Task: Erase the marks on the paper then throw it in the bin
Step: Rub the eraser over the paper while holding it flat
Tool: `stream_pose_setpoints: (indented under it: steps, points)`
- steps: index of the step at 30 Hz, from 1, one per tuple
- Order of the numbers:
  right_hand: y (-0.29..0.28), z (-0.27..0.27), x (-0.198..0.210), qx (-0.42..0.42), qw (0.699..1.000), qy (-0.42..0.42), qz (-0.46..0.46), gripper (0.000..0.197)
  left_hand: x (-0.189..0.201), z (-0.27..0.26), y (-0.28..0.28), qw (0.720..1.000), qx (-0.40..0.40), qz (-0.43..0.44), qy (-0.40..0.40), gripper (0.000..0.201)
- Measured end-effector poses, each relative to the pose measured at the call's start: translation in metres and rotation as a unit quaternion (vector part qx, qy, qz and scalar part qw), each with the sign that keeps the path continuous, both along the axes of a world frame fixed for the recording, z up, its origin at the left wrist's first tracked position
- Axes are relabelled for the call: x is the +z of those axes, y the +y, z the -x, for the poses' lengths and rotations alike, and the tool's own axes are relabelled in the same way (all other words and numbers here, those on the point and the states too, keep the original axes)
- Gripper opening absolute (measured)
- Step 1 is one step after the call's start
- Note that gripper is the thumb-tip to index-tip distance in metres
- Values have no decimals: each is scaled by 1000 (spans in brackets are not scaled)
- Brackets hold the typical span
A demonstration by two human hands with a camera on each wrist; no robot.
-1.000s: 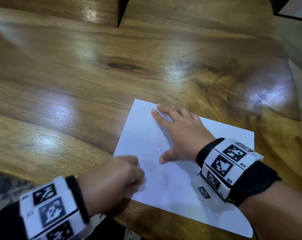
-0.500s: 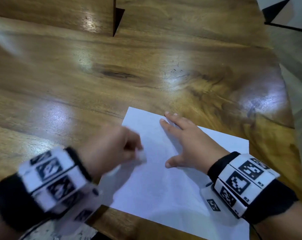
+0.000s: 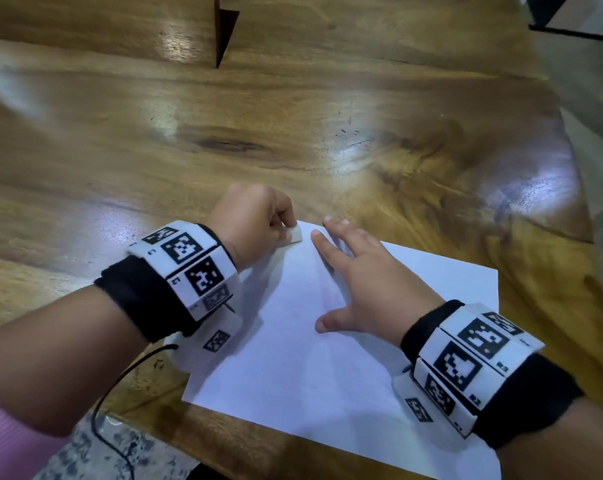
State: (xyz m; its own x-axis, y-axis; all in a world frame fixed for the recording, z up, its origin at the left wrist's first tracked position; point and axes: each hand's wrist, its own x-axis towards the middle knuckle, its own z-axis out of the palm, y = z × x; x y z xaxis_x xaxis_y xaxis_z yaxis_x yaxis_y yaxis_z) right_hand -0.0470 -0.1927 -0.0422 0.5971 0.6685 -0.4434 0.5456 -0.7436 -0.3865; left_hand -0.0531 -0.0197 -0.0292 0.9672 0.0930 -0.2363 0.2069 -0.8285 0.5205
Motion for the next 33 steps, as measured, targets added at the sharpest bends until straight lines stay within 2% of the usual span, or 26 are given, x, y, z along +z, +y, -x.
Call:
stream_pose_setpoints:
  steps: [5, 9, 14, 18, 20, 23, 26, 28, 33]
  points:
    - [0, 0, -2, -1, 1000, -2, 2, 113, 1, 9, 1, 997, -51, 3, 59, 6]
    - [0, 0, -2, -3, 1000, 2, -1, 113, 1, 0, 9, 999, 29, -14, -6, 11]
    - [0, 0, -1, -4, 1000, -1, -3, 113, 1, 13, 2, 998, -32, 12, 55, 5]
    - [1, 1, 1, -2, 1000, 2, 0, 113, 0, -5, -2, 1000, 4, 4, -5, 7]
    - [1, 1, 1, -3, 1000, 2, 1, 112, 0, 0, -7, 999, -33, -2, -4, 4]
    - [1, 1, 1, -9, 1000, 0, 0, 113, 2, 17, -12, 993, -107, 0, 44, 2]
    - [1, 1, 1, -8, 1000, 1, -3, 113, 2, 1, -10, 998, -62, -13, 11, 11]
    - [1, 1, 1, -7, 1000, -1, -2, 113, 3, -8, -10, 999, -38, -11, -9, 9]
    - [2, 1, 1, -14, 1000, 1, -3, 113, 4, 22, -13, 988, -141, -13, 60, 7]
